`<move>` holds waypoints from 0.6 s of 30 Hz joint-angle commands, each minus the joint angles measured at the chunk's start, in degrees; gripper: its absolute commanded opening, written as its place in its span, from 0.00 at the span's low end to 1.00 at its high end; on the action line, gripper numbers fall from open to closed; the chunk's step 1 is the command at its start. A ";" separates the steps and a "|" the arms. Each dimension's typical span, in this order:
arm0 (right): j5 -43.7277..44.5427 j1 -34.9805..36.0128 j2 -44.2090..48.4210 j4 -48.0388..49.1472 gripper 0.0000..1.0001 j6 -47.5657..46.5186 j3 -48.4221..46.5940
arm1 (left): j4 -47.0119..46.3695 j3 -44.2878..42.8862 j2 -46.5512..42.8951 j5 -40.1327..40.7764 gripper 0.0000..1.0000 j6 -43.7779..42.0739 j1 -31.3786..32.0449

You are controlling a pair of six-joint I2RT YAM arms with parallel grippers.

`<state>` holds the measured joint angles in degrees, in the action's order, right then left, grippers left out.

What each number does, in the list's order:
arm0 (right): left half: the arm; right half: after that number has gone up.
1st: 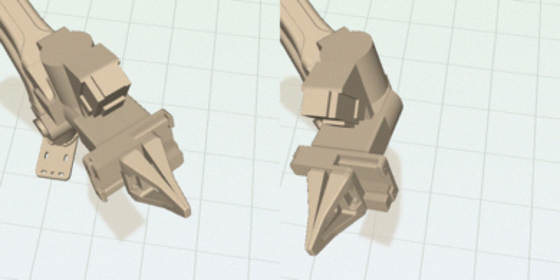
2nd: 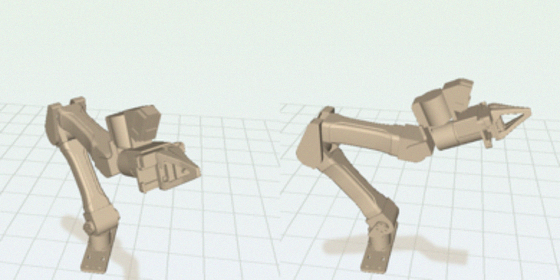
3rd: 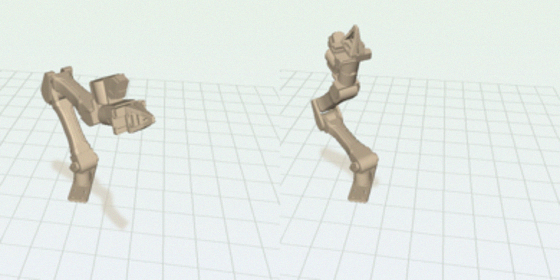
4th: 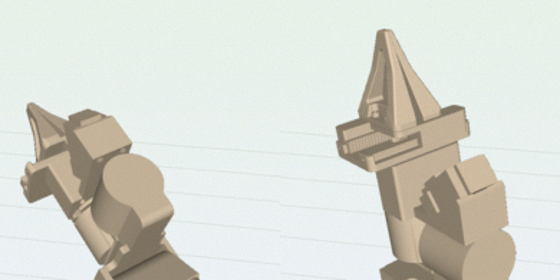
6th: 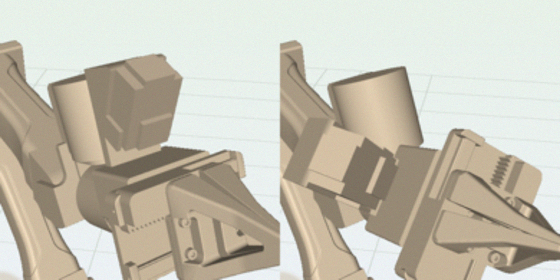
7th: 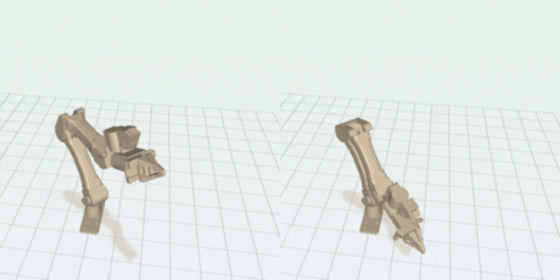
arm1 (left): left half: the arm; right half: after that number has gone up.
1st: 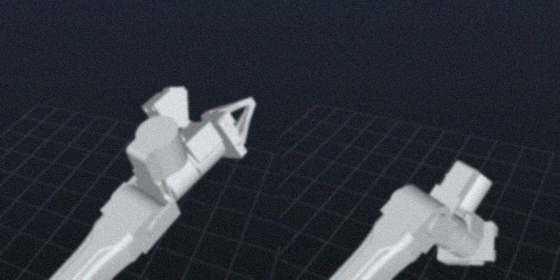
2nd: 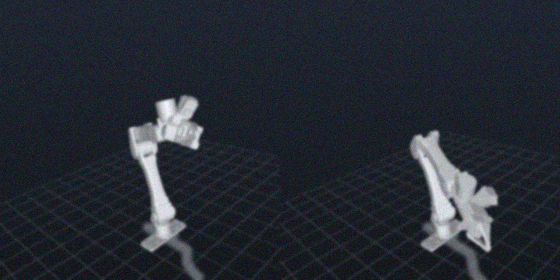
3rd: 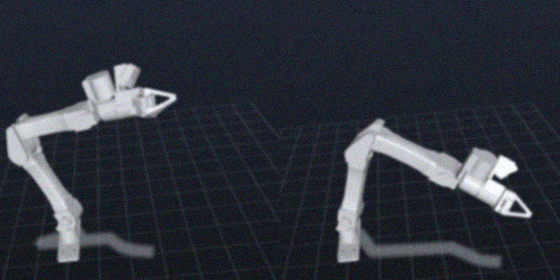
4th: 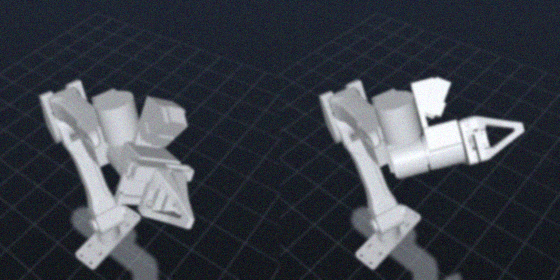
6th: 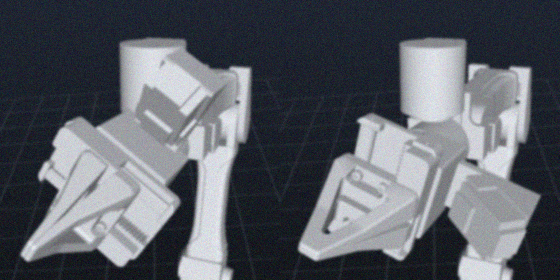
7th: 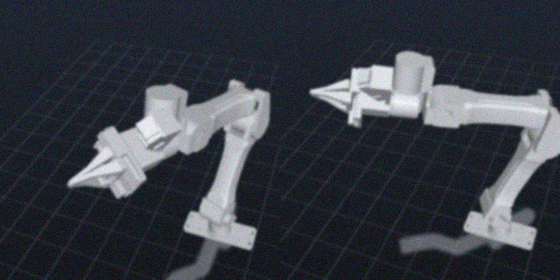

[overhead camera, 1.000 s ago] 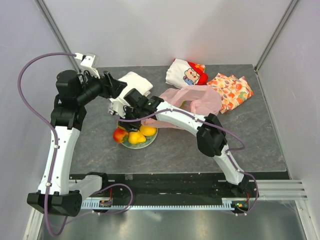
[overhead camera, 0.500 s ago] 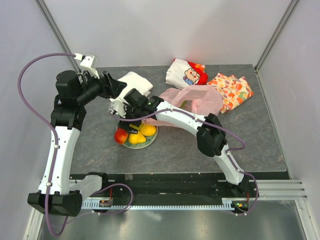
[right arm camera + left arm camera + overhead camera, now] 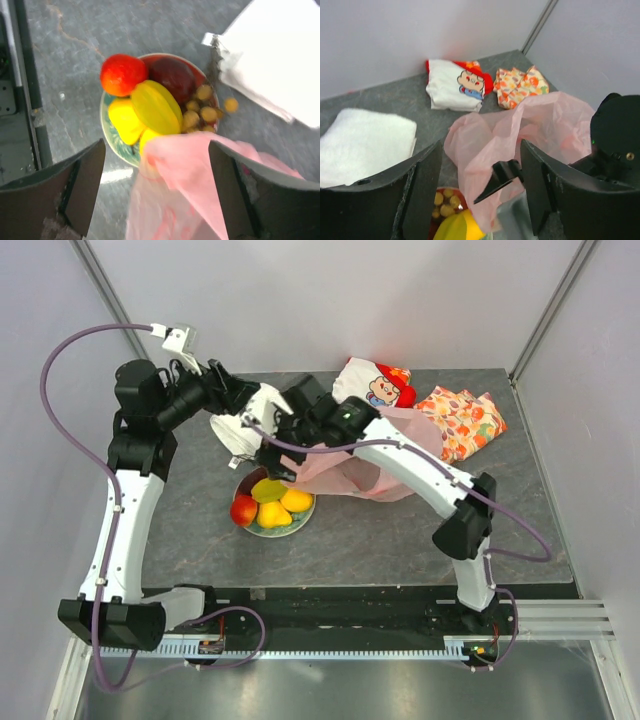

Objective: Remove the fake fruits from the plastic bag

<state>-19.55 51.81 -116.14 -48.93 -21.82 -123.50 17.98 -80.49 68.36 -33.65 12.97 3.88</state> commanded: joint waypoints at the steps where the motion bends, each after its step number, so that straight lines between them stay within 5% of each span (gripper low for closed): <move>1: 0.39 -6.89 11.10 1.64 0.89 2.49 0.27 | 0.22 -1.16 3.53 -2.46 0.70 0.48 0.42; 12: 3.90 -18.32 20.34 1.82 0.59 -0.42 23.21 | 12.07 -2.39 12.84 -10.21 0.70 -15.76 8.42; 18: 5.66 -19.99 17.96 1.20 0.54 1.43 26.64 | 17.44 -5.20 20.76 0.15 0.70 -23.52 15.63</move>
<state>-15.53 32.93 -97.03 -47.66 -21.63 -98.76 31.48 -82.81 85.30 -39.07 -2.42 16.16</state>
